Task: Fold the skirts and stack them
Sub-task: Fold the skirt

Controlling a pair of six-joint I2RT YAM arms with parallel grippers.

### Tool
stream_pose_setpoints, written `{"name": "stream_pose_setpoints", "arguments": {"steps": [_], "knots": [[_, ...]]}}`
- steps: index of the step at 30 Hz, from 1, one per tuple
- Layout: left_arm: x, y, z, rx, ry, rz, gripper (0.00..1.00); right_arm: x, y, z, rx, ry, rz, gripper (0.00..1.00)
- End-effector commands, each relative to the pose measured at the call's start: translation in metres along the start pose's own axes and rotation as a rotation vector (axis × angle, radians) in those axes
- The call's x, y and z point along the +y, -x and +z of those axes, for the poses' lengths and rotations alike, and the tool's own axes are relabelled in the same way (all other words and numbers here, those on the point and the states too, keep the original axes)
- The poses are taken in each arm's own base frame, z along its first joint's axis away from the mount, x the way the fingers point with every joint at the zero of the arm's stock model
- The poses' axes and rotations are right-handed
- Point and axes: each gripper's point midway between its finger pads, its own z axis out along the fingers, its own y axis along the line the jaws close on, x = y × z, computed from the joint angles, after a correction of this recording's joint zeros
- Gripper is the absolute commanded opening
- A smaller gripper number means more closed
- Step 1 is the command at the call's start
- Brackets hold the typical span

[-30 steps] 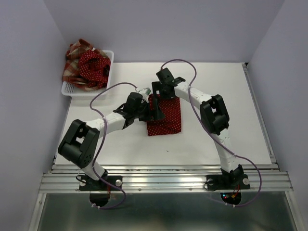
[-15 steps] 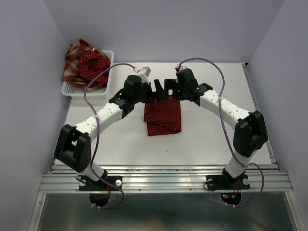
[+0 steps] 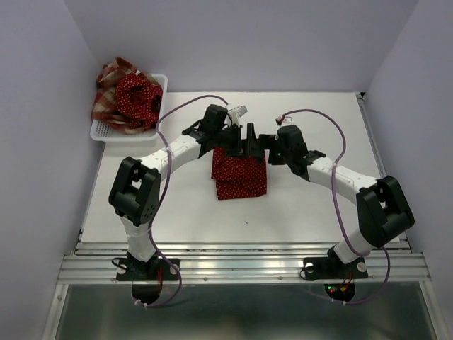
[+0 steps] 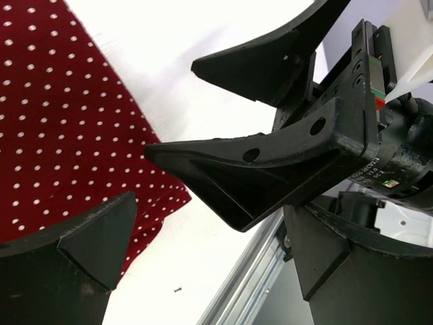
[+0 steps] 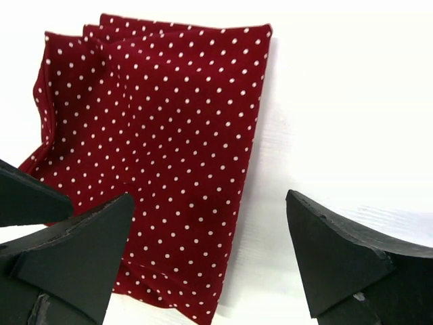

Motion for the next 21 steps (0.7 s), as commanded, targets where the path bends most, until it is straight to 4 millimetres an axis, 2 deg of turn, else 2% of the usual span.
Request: {"name": "stream_pose_setpoints", "arguments": {"steps": [1, 3, 4, 5, 8, 12, 17, 19, 21], "knots": [[0.091, 0.107, -0.020, -0.386, 0.302, -0.029, 0.99, 0.053, 0.010, -0.041, -0.039, 0.208, -0.156, 1.00], [0.099, 0.109, -0.025, -0.378, 0.289, -0.034, 0.99, 0.023, 0.022, -0.036, -0.066, 0.013, -0.120, 1.00], [0.101, 0.107, -0.027, -0.370, 0.282, -0.035, 0.99, 0.006, 0.017, -0.037, -0.041, -0.080, -0.102, 1.00], [0.101, 0.109, -0.031, -0.374, 0.263, -0.020, 0.99, -0.017, 0.025, -0.040, -0.076, -0.219, -0.096, 1.00], [0.092, 0.107, -0.036, -0.364, 0.229, 0.048, 0.99, -0.053, 0.040, -0.047, -0.112, -0.405, -0.016, 1.00], [0.084, 0.096, -0.032, -0.308, 0.162, 0.115, 0.99, -0.069, 0.056, -0.046, -0.147, -0.430, 0.129, 1.00], [0.098, 0.090, -0.019, -0.271, 0.171, 0.112, 0.99, -0.065, 0.071, -0.043, -0.164, -0.411, 0.142, 1.00], [0.107, 0.087, -0.011, -0.249, 0.182, 0.099, 0.99, -0.062, 0.070, -0.041, -0.157, -0.397, 0.141, 1.00], [0.105, 0.090, -0.008, -0.242, 0.168, 0.099, 0.99, -0.059, 0.065, -0.039, -0.138, -0.379, 0.140, 1.00]]}}
